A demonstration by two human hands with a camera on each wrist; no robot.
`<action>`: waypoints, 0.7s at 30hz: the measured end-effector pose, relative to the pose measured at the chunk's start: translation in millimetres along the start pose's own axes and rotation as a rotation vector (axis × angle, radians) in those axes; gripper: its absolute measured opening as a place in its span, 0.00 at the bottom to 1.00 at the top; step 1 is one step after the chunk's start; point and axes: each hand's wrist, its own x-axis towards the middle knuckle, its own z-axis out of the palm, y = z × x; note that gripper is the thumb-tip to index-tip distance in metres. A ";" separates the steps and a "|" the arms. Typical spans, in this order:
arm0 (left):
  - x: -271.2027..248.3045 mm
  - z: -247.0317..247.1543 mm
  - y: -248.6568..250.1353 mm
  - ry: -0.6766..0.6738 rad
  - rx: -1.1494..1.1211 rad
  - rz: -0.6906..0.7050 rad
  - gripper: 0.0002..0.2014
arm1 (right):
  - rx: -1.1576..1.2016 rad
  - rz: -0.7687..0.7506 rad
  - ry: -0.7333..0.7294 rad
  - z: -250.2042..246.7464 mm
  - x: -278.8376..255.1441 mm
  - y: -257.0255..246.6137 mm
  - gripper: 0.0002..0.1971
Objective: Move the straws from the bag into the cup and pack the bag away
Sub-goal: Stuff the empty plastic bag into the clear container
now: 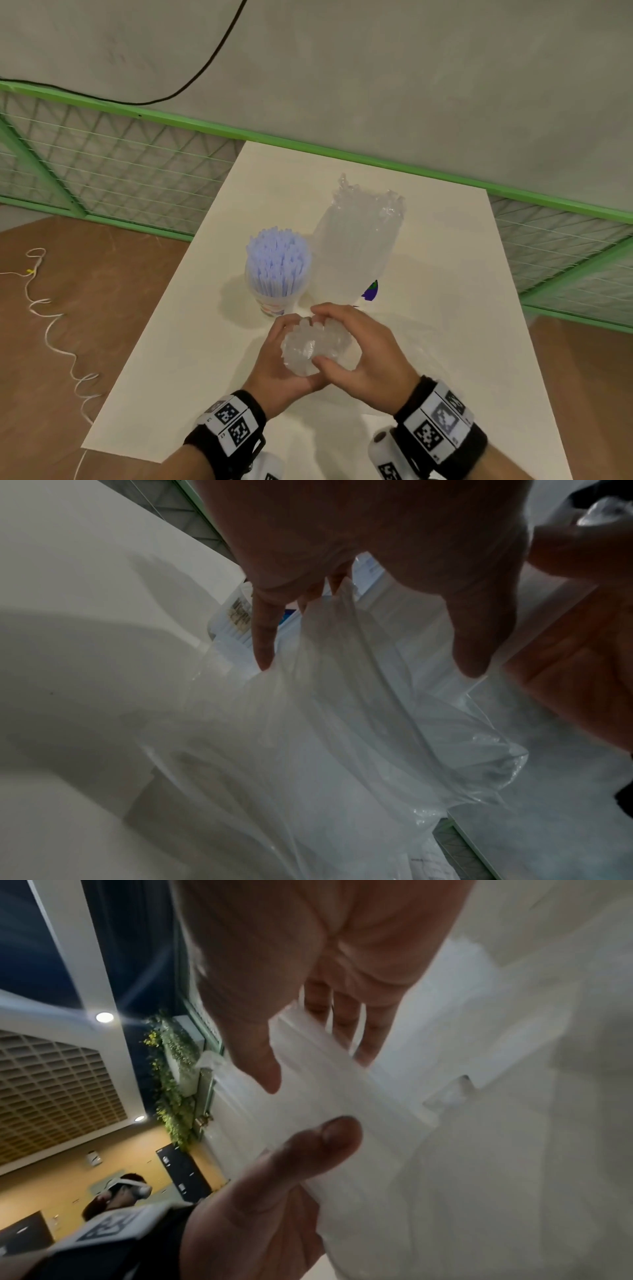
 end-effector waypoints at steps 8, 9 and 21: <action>-1.5 1.6 4.4 0.038 0.036 0.011 0.28 | 0.012 -0.026 0.103 0.4 -7.5 3.5 0.18; -1.5 1.3 3.9 0.042 0.044 0.019 0.28 | 0.010 -0.014 0.118 0.2 -8.2 3.8 0.18; -1.5 -4.2 5.2 0.083 0.109 0.012 0.28 | 0.030 0.088 0.188 4.5 -7.6 7.5 0.18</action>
